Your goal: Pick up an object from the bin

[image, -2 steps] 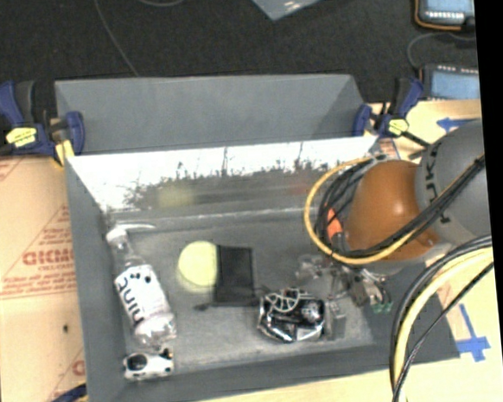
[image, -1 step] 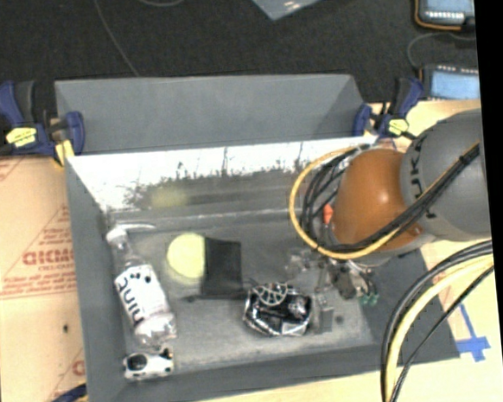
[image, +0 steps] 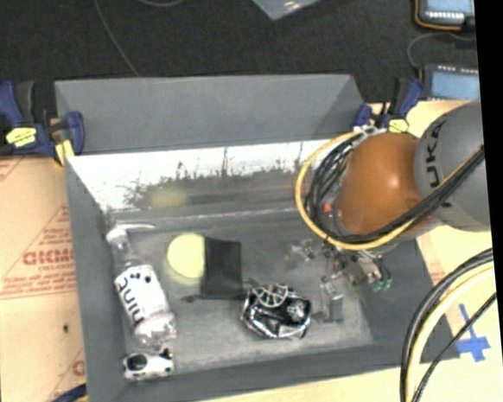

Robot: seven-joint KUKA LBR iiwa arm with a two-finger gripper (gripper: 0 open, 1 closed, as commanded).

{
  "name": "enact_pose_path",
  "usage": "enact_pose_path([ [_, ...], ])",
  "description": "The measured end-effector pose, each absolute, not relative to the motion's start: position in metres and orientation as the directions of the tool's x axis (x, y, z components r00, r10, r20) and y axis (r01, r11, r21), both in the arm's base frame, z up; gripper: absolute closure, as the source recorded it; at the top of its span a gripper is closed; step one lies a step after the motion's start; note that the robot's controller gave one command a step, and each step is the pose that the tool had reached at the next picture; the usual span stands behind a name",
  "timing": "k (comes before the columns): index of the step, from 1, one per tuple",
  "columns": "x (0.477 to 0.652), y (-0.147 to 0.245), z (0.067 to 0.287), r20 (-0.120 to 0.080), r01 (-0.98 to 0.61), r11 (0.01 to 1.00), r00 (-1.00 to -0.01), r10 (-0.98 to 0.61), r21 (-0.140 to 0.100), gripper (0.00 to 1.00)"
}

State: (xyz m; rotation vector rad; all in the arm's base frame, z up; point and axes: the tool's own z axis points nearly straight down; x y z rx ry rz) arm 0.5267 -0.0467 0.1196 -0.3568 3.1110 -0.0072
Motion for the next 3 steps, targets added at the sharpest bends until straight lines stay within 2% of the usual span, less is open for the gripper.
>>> enact_pose_path([
  [1,0.523,-0.040,0.105,-0.006,-0.120,0.993,-0.993,-0.120,-0.003,0.00],
  [2,0.523,-0.015,0.092,-0.003,0.091,0.996,-0.996,0.091,-0.002,0.00],
  [3,0.498,0.050,0.074,-0.011,-0.326,0.945,-0.945,-0.326,-0.008,1.00],
])
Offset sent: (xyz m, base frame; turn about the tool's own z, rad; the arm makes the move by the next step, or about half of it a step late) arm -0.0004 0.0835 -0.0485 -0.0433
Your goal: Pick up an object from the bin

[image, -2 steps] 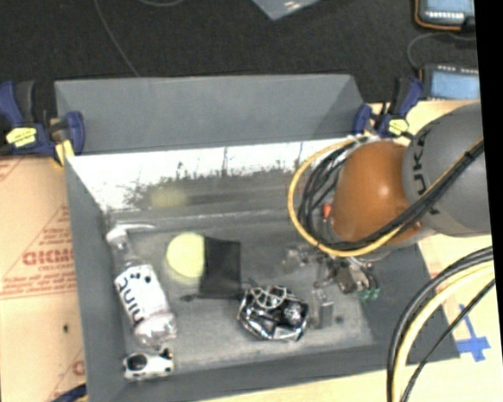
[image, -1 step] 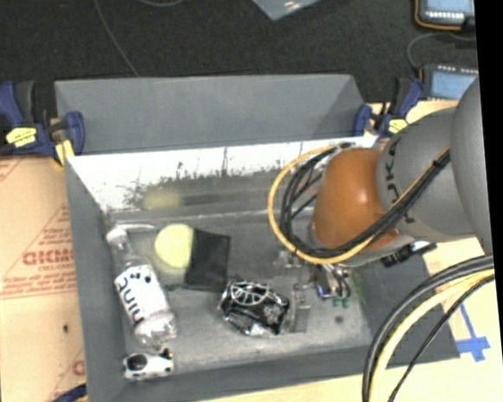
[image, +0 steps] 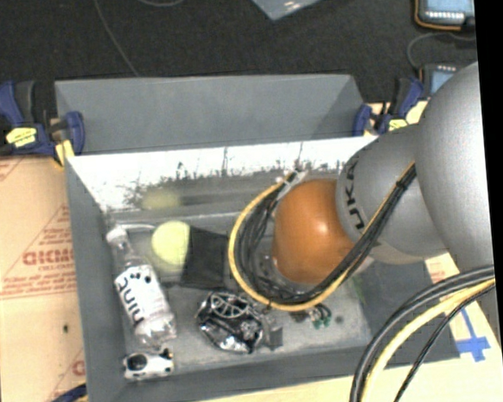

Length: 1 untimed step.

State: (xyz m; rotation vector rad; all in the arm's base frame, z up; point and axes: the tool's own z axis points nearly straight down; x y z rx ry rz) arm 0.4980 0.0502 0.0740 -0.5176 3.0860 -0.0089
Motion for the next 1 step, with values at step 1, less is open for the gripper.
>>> enact_pose_path([
  [1,0.4980,0.0501,0.0740,-0.011,-0.327,0.945,-0.945,-0.327,-0.008,1.00],
])
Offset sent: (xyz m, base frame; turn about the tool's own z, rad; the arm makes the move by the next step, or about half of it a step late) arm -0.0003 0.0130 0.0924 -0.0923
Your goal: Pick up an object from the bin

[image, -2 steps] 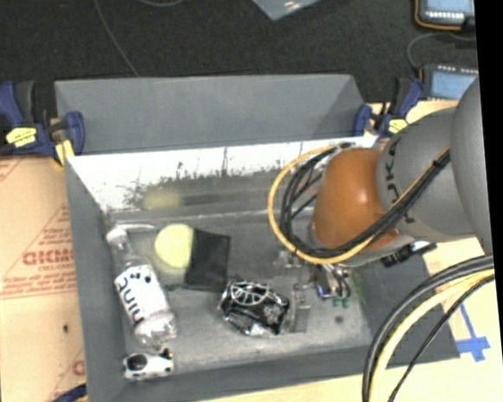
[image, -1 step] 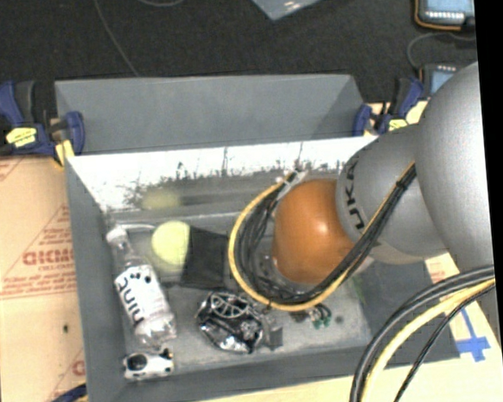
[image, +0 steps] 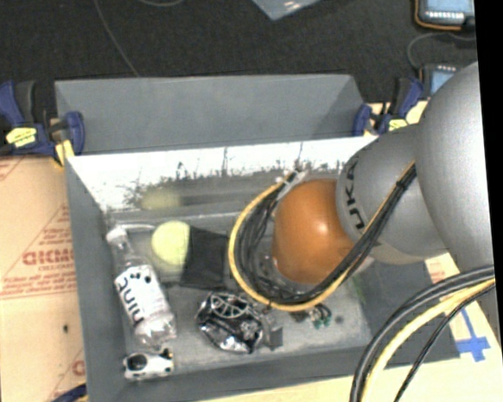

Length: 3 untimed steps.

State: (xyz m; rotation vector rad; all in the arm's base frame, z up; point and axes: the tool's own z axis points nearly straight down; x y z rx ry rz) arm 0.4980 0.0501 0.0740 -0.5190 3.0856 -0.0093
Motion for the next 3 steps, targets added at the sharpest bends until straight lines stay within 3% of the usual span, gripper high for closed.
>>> enact_pose_path([
  [1,0.495,0.056,0.116,-0.003,-0.367,0.930,-0.930,-0.367,-0.006,1.00],
  [2,0.497,0.063,0.150,-0.016,-0.370,0.929,-0.929,-0.370,-0.009,1.00],
  [3,0.498,0.066,0.184,0.000,-0.378,0.926,-0.926,-0.378,-0.005,1.00],
])
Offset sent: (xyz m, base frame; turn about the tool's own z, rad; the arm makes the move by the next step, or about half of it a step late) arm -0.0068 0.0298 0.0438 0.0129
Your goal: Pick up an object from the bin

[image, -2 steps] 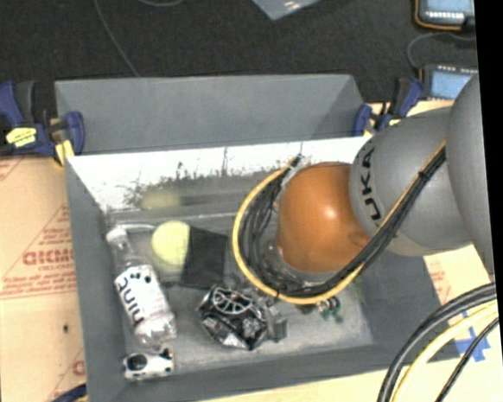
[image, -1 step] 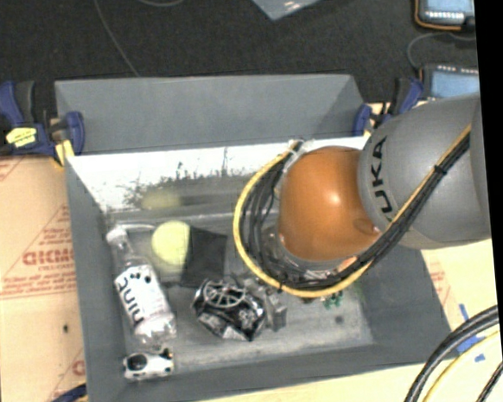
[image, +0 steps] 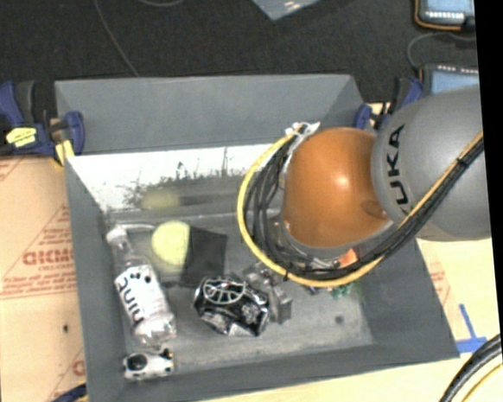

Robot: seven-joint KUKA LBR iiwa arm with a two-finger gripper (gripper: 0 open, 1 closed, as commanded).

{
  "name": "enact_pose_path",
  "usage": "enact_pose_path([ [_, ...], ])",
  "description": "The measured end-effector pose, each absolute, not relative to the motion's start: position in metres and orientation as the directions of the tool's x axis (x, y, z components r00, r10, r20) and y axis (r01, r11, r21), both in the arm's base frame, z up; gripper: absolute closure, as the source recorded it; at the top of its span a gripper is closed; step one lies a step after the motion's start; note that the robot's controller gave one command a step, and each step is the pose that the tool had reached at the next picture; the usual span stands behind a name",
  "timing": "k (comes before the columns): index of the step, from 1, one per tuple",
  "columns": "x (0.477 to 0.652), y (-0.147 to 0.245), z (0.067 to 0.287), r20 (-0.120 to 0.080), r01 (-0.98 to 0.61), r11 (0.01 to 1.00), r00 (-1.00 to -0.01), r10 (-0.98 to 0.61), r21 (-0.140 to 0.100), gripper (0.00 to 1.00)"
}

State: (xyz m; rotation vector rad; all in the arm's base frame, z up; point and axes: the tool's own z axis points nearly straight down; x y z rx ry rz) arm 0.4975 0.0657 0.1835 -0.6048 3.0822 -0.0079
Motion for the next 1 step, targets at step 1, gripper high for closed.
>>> enact_pose_path([
  [1,0.4896,0.0666,0.2167,-0.018,-0.392,0.920,-0.920,-0.392,-0.010,1.00],
])
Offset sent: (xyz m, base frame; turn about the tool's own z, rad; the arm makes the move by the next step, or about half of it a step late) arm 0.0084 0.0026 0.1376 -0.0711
